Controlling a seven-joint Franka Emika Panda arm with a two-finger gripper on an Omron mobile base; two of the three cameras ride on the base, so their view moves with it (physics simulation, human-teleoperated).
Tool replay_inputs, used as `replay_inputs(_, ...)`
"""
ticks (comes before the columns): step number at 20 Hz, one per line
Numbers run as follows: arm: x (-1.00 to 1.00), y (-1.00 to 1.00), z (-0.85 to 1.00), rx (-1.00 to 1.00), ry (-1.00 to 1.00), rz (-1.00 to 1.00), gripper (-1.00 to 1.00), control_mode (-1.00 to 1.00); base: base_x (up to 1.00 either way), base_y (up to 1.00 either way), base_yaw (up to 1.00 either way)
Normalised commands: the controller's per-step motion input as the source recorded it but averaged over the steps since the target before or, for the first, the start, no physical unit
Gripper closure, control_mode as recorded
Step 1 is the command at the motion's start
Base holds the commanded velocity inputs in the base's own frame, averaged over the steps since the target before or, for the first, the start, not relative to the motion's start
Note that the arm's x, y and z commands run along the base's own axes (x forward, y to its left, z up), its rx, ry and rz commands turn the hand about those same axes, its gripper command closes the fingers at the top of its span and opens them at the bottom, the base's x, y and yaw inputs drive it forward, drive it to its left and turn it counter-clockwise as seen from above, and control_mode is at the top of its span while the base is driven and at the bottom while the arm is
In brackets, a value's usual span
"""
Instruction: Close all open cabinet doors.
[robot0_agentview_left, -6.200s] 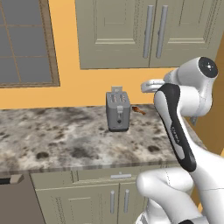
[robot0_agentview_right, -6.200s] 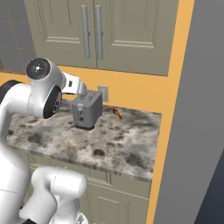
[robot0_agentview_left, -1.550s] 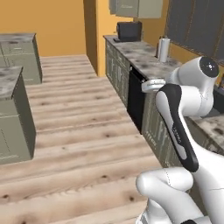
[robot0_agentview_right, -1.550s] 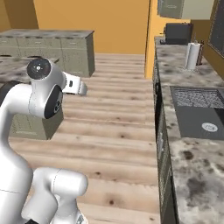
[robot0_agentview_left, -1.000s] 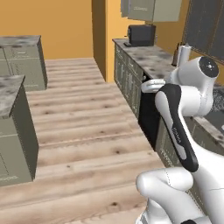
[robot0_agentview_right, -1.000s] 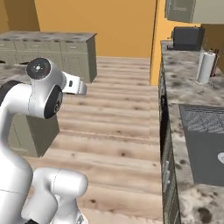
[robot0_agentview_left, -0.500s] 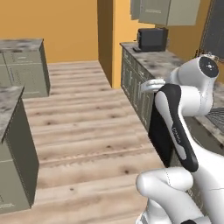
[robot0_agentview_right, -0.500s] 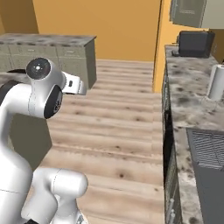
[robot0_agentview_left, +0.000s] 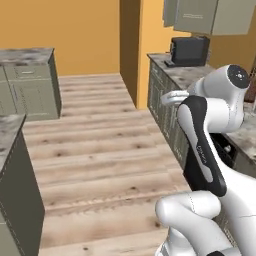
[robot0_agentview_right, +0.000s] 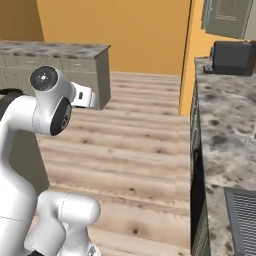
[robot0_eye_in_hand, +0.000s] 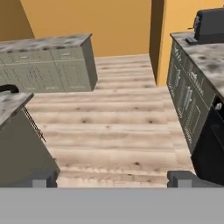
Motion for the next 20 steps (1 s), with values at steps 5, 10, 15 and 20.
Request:
replay_inputs(5, 0.0, 0.0, 0.0, 0.0, 0.0, 0.0, -1.0, 1.0, 0.9, 0.2, 0.08)
replay_inputs(10, 0.0, 0.0, 0.0, 0.0, 0.0, 0.0, -1.0, 1.0, 0.9, 0.19, 0.07)
replay_inputs(15, 0.0, 0.0, 0.0, 0.0, 0.0, 0.0, -1.0, 1.0, 0.88, 0.2, 0.07)
replay_inputs(20, 0.0, 0.0, 0.0, 0.0, 0.0, 0.0, -1.0, 1.0, 0.88, 0.18, 0.02)
